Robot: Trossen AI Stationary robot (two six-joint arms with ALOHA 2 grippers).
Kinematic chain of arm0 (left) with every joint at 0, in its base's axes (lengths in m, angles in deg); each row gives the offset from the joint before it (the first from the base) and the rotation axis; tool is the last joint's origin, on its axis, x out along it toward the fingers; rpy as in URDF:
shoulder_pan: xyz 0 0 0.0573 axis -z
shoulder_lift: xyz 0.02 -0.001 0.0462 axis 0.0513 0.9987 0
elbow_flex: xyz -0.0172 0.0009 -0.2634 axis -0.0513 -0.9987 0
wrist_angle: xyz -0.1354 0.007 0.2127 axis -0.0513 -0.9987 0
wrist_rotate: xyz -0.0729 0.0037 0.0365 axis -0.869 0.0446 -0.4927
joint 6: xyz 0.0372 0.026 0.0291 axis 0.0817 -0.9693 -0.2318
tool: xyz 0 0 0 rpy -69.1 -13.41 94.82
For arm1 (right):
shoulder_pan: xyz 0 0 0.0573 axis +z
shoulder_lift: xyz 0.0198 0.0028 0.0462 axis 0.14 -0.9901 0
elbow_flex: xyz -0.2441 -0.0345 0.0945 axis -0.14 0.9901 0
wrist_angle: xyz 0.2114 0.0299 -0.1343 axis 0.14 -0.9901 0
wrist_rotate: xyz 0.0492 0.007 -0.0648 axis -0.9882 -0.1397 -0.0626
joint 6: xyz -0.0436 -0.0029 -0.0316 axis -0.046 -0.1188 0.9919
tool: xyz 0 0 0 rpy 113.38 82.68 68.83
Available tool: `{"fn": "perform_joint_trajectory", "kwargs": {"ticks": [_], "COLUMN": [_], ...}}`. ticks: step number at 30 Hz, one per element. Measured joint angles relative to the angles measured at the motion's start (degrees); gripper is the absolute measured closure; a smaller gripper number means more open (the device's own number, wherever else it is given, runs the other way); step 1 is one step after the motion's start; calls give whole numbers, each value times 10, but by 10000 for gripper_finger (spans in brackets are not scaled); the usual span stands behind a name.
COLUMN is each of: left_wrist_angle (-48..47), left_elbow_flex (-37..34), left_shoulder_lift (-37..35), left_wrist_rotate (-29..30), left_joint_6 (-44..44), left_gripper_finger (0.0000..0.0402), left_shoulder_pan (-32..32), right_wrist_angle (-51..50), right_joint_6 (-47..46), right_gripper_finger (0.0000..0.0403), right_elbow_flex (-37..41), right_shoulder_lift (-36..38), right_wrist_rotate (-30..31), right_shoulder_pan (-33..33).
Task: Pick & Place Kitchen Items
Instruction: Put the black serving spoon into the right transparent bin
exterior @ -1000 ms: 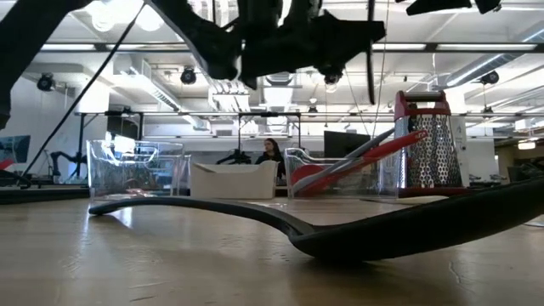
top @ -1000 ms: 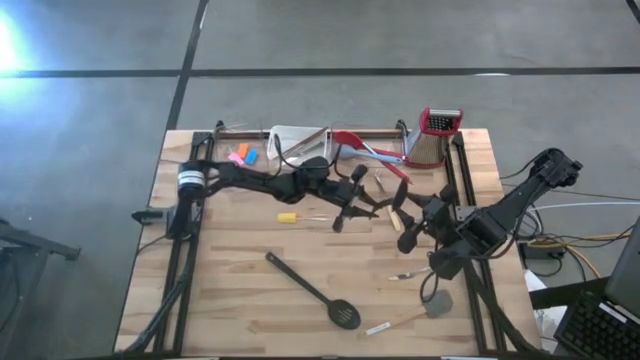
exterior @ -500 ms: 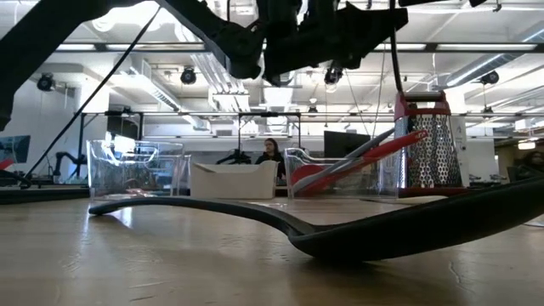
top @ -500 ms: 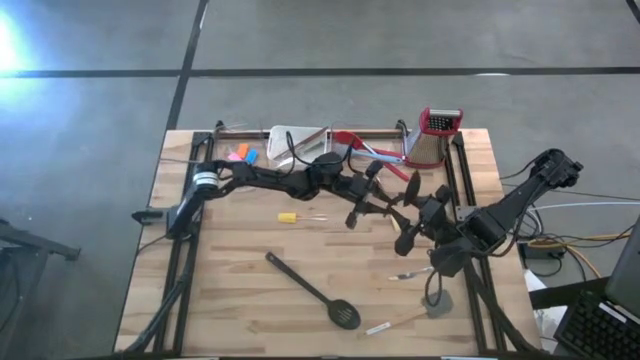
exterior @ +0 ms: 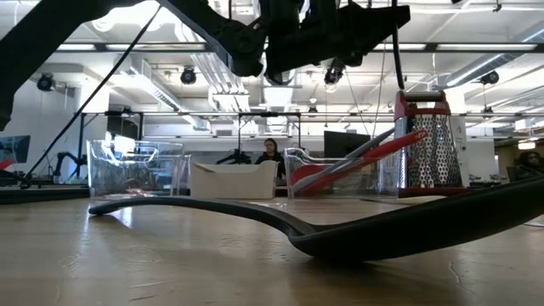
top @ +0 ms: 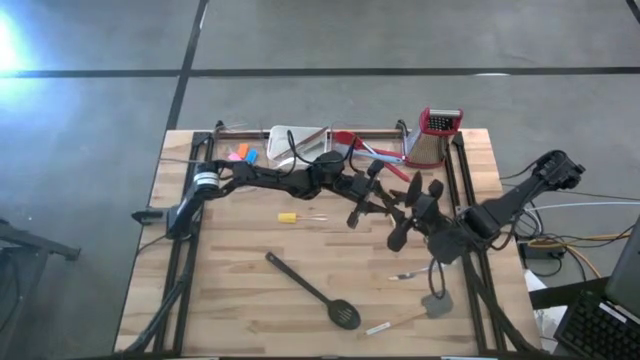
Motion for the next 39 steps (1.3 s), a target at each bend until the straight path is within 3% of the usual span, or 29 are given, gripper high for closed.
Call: {"fn": "perform_joint_trajectory", "kwargs": {"ticks": [4, 13, 16, 20, 23, 26, 32, 39], "left_wrist_angle": [-4, -42, -137, -338, -451, -493, -377, -181], "left_elbow_flex": [0, 0, 1, -2, -3, -45, -189, -351], "left_shoulder_lift": [0, -7, -32, -79, -132, -183, -314, -435], "left_wrist_rotate": [0, -3, -4, 21, 59, 78, 113, 151], "left_joint_6": [4, 11, 6, -29, -50, -54, -19, 23], "left_gripper_finger": [308, 306, 248, 157, 124, 116, 116, 116], "left_shoulder_pan": [0, -5, -18, -54, -86, -114, -129, -126], "right_wrist_angle": [1, 2, 2, -44, -136, -235, -408, -434], "right_joint_6": [22, 66, 107, 130, 117, 88, 85, 203], "right_gripper_finger": [337, 338, 338, 338, 338, 338, 338, 338], "right_elbow_flex": [0, -14, -34, -73, -103, -143, -221, -293], "right_shoulder_lift": [0, 1, 5, 14, 10, 9, -21, -92], "right_wrist_rotate": [-28, -42, -56, -83, -102, -166, -316, -524], "right_shoulder_pan": [-11, -11, -15, -33, -66, -136, -328, -528]}}
